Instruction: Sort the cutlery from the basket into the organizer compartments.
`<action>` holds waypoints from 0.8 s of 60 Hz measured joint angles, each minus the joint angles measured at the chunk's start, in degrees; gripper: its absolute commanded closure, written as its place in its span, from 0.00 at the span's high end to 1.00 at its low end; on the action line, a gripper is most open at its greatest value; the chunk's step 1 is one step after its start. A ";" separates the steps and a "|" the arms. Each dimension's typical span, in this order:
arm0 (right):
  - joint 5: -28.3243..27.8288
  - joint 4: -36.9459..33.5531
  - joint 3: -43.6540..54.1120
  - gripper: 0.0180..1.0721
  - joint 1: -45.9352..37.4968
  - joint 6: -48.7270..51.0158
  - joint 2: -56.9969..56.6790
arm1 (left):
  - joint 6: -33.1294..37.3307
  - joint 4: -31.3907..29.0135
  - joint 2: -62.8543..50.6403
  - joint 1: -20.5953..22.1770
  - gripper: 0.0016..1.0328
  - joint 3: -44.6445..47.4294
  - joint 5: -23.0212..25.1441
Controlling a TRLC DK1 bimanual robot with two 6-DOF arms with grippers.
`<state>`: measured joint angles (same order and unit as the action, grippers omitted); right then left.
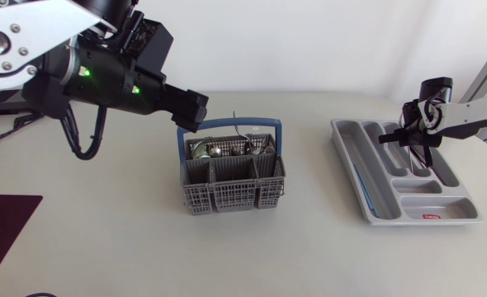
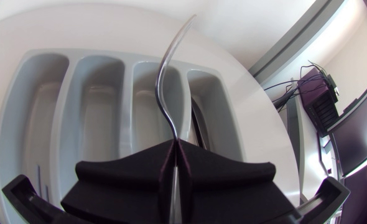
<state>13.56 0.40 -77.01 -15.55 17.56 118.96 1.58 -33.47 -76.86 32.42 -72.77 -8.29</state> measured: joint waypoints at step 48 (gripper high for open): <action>-3.98 -3.37 5.31 0.61 0.07 -2.56 -11.91 | 0.22 -1.55 7.61 -1.79 0.95 3.65 -3.87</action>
<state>9.58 -2.96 -71.70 -15.49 15.00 107.04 1.80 -35.03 -69.25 30.63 -69.12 -12.16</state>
